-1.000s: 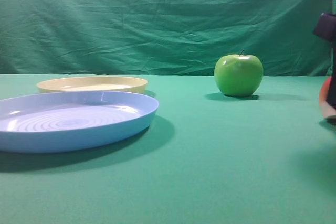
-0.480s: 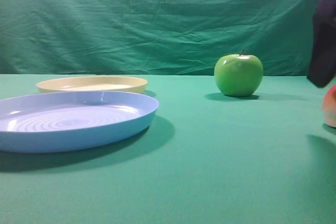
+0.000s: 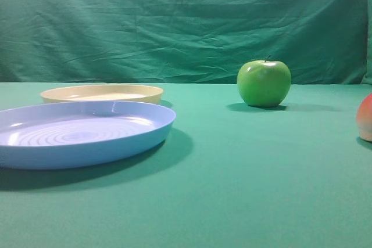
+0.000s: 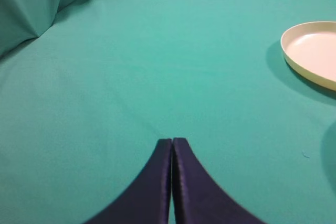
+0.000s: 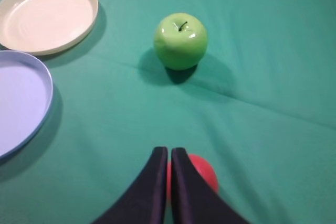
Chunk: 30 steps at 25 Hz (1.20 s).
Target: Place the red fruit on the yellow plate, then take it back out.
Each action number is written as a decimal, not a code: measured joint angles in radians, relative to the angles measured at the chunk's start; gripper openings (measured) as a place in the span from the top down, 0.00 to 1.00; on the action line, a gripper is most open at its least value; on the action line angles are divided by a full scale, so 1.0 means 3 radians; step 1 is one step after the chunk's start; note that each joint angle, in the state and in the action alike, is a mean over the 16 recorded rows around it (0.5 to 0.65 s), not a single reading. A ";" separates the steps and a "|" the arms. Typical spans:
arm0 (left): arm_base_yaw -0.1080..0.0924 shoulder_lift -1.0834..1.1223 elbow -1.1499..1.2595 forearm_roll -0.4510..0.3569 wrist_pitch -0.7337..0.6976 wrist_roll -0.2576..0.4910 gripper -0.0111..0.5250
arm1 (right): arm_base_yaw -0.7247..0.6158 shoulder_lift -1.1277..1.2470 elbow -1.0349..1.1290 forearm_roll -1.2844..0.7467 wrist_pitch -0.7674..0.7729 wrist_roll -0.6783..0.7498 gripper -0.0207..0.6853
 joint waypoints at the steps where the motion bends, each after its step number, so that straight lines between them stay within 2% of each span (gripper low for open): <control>1: 0.0000 0.0000 0.0000 0.0000 0.0000 0.0000 0.98 | 0.0000 -0.0086 0.0001 0.0019 0.0054 0.0000 0.97; 9: 0.0000 0.0000 0.0000 0.0000 0.0000 0.0000 0.98 | 0.0000 -0.0621 0.0007 0.0191 0.0428 0.0000 0.97; 15: 0.0000 0.0000 0.0000 0.0000 0.0000 0.0000 0.98 | 0.0000 -0.0833 0.0007 0.0160 0.0507 0.0072 0.97; 22: 0.0000 0.0000 0.0000 0.0000 0.0000 0.0002 0.98 | -0.0087 -0.1045 0.0045 -0.0248 0.0430 0.0492 0.97; 30: 0.0000 0.0000 0.0000 0.0000 0.0000 0.0005 0.98 | -0.0447 -0.1496 0.0396 -0.0693 0.0204 0.1021 0.97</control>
